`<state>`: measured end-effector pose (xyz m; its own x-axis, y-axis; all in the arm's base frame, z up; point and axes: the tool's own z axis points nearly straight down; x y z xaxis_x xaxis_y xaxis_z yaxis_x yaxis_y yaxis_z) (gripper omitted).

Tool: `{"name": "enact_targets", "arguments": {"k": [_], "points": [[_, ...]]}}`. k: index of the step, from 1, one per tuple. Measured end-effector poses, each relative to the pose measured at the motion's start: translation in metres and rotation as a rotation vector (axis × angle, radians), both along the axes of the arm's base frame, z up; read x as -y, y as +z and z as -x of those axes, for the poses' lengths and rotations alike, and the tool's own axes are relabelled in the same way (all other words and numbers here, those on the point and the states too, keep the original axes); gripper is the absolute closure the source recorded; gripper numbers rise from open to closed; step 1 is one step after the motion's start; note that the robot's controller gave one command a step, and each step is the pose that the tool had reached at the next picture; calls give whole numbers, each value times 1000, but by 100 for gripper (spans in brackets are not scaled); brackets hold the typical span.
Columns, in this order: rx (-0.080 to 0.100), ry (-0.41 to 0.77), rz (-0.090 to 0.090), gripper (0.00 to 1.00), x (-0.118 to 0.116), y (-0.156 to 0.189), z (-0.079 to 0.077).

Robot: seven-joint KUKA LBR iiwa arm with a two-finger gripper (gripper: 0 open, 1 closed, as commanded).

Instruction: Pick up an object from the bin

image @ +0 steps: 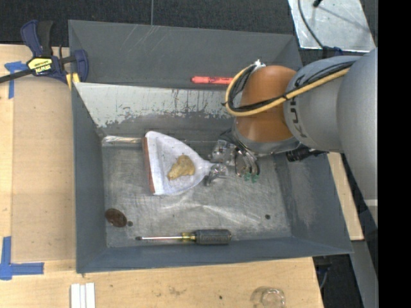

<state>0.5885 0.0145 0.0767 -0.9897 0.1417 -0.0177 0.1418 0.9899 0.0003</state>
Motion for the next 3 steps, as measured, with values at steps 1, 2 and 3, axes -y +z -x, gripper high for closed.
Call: {"name": "enact_targets", "arguments": {"k": [1,2,3], "points": [[-15,-15,-2,100,9,81,-5],[-15,-15,-2,100,9,81,-5],[-21,-20,-2,100,14,129,-6]]}}
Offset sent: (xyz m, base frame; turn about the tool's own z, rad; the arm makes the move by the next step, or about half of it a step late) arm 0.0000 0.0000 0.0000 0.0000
